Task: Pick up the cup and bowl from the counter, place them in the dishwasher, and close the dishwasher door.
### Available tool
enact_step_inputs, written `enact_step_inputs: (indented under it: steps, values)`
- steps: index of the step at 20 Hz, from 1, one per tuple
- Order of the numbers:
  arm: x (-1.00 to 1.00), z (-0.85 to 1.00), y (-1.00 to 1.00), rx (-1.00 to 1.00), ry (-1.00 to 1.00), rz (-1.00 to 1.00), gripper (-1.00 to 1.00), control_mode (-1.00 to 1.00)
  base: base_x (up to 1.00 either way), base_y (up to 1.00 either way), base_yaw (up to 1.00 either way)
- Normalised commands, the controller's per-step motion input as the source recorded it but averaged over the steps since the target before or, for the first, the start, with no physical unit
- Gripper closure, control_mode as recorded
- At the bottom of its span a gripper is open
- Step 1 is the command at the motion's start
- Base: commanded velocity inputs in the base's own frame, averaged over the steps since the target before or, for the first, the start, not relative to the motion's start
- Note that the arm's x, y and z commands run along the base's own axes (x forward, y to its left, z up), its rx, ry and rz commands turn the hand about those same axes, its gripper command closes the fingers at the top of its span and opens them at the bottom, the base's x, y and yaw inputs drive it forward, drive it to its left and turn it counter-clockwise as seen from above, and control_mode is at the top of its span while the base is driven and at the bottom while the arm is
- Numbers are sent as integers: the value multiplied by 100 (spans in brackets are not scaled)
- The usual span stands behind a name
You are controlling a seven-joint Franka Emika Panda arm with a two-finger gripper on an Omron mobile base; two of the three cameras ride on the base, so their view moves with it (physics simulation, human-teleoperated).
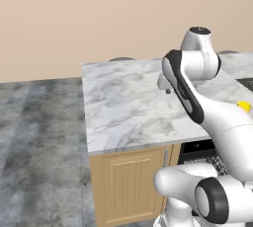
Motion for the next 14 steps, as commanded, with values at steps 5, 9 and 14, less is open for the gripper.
enact_step_inputs:
  steps: [5, 9, 14]
  values:
    - [0, 0, -28, 0, 0, 0, -100, -100, 0, 0, 0]
    - [0, -1, -33, 0, 0, 0, -100, -100, 0, 0, 0]
    - [0, -8, -35, 0, 0, 0, -100, -100, 0, 0, 0]
